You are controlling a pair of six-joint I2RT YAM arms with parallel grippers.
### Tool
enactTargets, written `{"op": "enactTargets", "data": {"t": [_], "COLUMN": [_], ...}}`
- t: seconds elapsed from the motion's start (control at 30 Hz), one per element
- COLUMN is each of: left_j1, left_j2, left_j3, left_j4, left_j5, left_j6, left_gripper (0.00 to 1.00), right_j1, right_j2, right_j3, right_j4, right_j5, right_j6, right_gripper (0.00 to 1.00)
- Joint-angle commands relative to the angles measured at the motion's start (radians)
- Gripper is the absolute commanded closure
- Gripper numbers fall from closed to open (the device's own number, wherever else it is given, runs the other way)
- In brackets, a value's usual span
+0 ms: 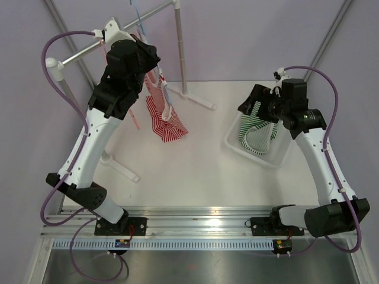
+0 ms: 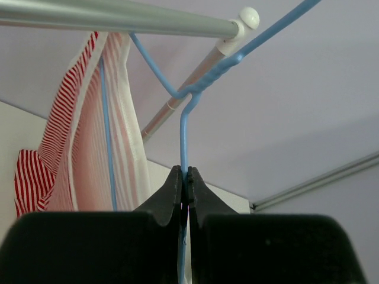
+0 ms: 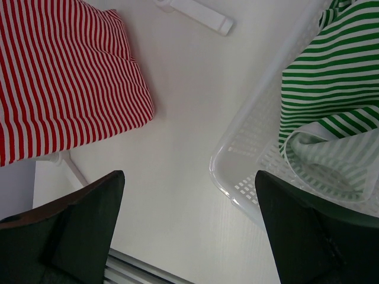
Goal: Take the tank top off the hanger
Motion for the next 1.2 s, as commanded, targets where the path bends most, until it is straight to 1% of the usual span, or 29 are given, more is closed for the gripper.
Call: {"op": "enactTargets", "data": {"t": [0.0,0.03,0.07,0.1,0.13,0.17,0.2,0.27,0.33,0.43,0.47,0.5,0.6,0.7,0.8,0.9,1.03,1.17], "left_j1": [-0.001,-0.001,-0.001,-0.001,-0.001,-0.003,-0.003,-0.003,-0.003,-0.003,-0.003,-0.003,-0.003,-0.003,-0.003,-0.003,-0.004,-0.004], "left_j2": [-0.087,-0.104,-0.129,-0.149,-0.196,-0.221,-0.244,-0.308,-0.357,-0.394,-0.402,-0.402,-0.423,-0.456,-0.460,-0.457,-0.441,-0.422], "left_j3": [-0.064,-0.089,-0.117,-0.176,-0.207,-0.241,-0.311,-0.371,-0.429,-0.468,-0.468,-0.467,-0.488,-0.539,-0.551,-0.552,-0.540,-0.525], "left_j4": [0.006,0.000,-0.002,-0.003,-0.003,0.000,0.013,0.017,0.017,0.044,0.040,0.034,0.018,0.015,0.007,0.020,0.020,-0.016], "left_j5": [0.145,0.171,0.241,0.272,0.298,0.356,0.381,0.429,0.456,0.579,0.652,0.688,0.768,0.774,0.789,0.814,0.849,0.832], "left_j6": [-0.055,-0.058,-0.064,-0.070,-0.077,-0.081,-0.083,-0.089,-0.080,-0.060,-0.058,-0.058,-0.067,-0.071,-0.069,-0.072,-0.071,-0.052], "left_gripper": [1.00,1.00,1.00,1.00,1.00,1.00,1.00,1.00,1.00,1.00,1.00,1.00,1.00,1.00,1.00,1.00,1.00,1.00], "right_j1": [0.006,0.005,0.005,0.005,0.008,0.013,0.019,0.043,0.068,0.138,0.155,0.189,0.238,0.264,0.272,0.272,0.272,0.272], "right_j2": [0.020,0.028,0.035,0.047,0.051,0.054,0.060,0.081,0.129,0.195,0.213,0.244,0.300,0.341,0.362,0.377,0.408,0.420], "right_j3": [0.040,0.043,0.044,0.040,0.032,0.012,0.006,0.024,0.063,0.135,0.161,0.173,0.212,0.242,0.250,0.248,0.252,0.270], "right_j4": [0.079,0.102,0.159,0.200,0.249,0.300,0.387,0.440,0.431,0.413,0.419,0.422,0.448,0.474,0.495,0.514,0.540,0.574], "right_j5": [-0.120,-0.164,-0.213,-0.322,-0.370,-0.404,-0.447,-0.472,-0.476,-0.441,-0.429,-0.412,-0.378,-0.367,-0.360,-0.355,-0.346,-0.349], "right_j6": [0.009,0.035,0.052,0.069,0.125,0.156,0.181,0.212,0.187,0.149,0.144,0.140,0.138,0.136,0.138,0.141,0.144,0.155], "right_gripper": [0.01,0.00,0.01,0.01,0.01,0.00,0.01,0.01,0.01,0.01,0.01,0.02,0.05,0.08,0.11,0.13,0.20,0.27]}}
